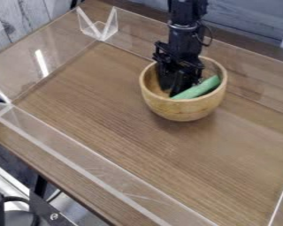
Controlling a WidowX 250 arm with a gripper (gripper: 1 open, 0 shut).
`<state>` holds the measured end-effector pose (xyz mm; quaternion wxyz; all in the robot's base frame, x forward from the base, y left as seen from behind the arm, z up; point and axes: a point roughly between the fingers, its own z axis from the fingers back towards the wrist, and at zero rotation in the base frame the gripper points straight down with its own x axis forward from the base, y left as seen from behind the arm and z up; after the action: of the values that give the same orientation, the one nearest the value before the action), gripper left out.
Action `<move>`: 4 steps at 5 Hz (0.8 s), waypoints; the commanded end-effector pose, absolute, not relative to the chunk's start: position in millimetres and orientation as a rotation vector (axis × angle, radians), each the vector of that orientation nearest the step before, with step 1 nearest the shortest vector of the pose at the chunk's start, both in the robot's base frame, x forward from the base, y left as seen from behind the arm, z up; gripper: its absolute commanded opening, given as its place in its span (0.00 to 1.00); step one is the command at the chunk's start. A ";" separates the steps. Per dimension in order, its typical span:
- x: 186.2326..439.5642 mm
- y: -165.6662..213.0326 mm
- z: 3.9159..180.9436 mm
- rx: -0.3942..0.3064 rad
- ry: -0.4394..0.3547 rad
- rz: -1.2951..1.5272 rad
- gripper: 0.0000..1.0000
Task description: Put the green block in the brown bowl
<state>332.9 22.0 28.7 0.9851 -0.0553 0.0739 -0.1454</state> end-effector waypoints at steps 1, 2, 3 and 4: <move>334.0 24.5 45.2 -0.118 0.095 -0.283 1.00; 333.4 24.9 48.2 -0.129 0.078 -0.281 1.00; 332.6 26.0 53.7 -0.140 0.054 -0.277 1.00; 335.9 29.8 58.2 -0.141 0.061 -0.257 1.00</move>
<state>324.1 24.2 37.4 0.9859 -0.0795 0.0670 -0.1311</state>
